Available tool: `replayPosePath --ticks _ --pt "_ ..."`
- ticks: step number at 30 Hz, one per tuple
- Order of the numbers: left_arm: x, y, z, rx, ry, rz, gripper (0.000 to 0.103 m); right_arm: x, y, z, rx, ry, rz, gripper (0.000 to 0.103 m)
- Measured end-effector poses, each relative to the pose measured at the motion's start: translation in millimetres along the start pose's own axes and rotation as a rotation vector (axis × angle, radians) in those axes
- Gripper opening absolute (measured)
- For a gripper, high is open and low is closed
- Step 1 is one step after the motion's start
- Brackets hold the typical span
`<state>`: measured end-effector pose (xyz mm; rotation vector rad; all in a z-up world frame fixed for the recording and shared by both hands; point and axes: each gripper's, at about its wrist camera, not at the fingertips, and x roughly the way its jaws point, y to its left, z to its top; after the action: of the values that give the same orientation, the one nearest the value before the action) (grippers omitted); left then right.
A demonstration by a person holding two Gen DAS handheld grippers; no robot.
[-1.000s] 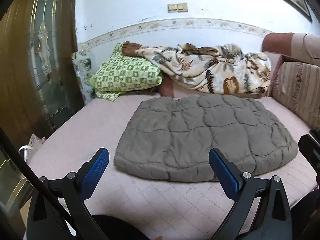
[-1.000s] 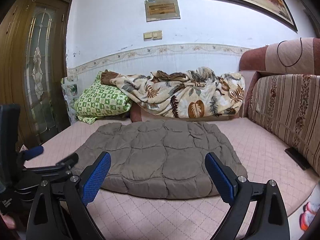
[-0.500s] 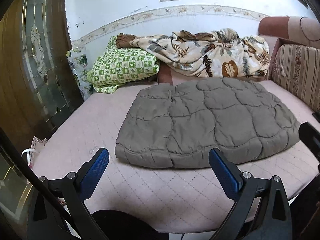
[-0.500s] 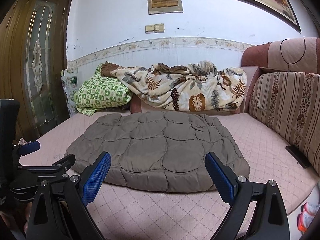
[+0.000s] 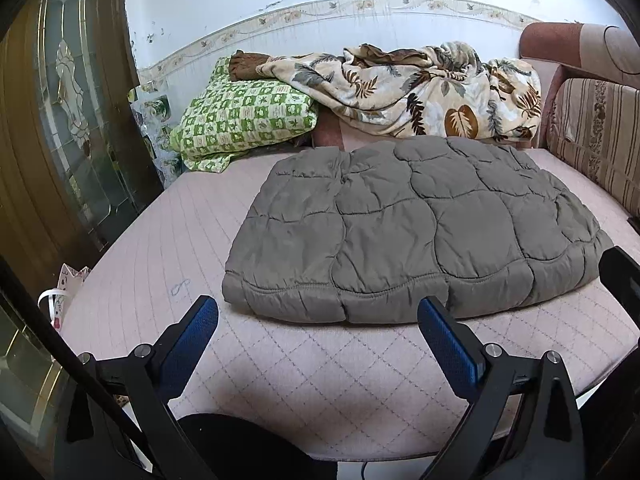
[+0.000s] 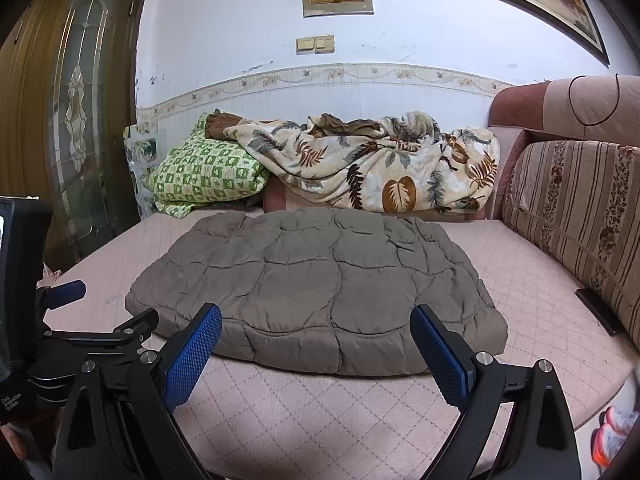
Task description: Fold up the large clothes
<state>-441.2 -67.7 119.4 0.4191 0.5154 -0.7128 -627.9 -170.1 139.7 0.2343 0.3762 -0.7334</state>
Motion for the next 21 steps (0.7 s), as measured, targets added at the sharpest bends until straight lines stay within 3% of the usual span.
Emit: replayPosePath --ticks 21 --pt "13 2 -3 -0.006 0.038 -0.006 0.1 11 3 -5 -0.002 0.036 0.002 0.097"
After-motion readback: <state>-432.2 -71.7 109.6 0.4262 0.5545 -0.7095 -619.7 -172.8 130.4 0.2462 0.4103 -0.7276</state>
